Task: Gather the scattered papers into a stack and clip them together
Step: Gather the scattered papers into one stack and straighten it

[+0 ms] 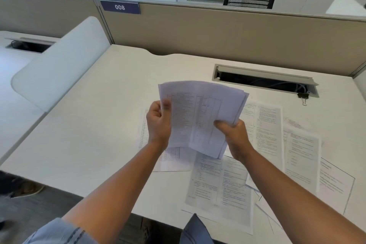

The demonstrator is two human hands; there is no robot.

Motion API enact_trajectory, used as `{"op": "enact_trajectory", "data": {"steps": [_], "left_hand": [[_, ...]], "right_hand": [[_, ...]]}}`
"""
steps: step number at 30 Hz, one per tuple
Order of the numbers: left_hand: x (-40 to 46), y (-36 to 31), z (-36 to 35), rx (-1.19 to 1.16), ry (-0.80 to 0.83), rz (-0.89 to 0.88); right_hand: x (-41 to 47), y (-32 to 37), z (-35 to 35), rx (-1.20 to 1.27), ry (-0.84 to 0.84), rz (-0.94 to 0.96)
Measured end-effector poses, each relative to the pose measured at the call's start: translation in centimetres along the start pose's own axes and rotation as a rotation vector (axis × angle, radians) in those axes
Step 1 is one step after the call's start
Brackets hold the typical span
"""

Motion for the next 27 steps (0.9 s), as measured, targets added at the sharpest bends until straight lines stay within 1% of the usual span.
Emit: {"op": "enact_trajectory", "data": {"steps": [2, 4, 8, 10, 14, 17, 20, 23, 27], "left_hand": [[-0.5, 0.9, -0.1, 0.027, 0.01, 0.002], [-0.7, 0.6, 0.0, 0.029, -0.004, -0.016], [-0.6, -0.9, 0.1, -0.129, -0.07, -0.027], [-0.4, 0.0, 0.1, -0.128, -0.082, 0.02], [-0.5, 2.8, 0.4, -0.05, -0.083, 0.147], [-0.7, 2.4, 0.8, -0.095, -0.122, 0.142], [-0.4, 2.2, 0.7, -0.148, -0.083, 0.13], [-0.5, 2.8, 0.4, -0.177, -0.009, 0.152], [-0.7, 2.7, 0.3, -0.157, 0.005, 0.099]], "right_hand": [[-0.3, -1.1, -0.1, -0.011, -0.017, -0.021], [-0.5, -0.7, -0.4, -0.006, -0.015, 0.004], [-0.4, 1.2, -0.8, 0.039, 0.016, 0.087], [-0.4, 0.6, -0.9, 0.032, 0.028, 0.069], [-0.8, -1.8, -0.9, -0.011, 0.022, -0.003], [-0.9, -1.3, -0.8, -0.003, 0.012, 0.025], [-0.7, -1.2, -0.7, -0.009, 0.041, 0.028], [-0.8, -2.4, -0.9, -0.04, 0.074, -0.029], [-0.7, -2.8, -0.5, -0.023, 0.045, -0.039]]}}
Point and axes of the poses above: each hand's wrist, its own x-axis towards the middle knuckle, its own z-axis out of the back of the hand, y = z × x, the point moved 10 cm from there along x, towards the middle knuckle, and after that the axes turned 1 degree about -x, right-handed, at the moved point
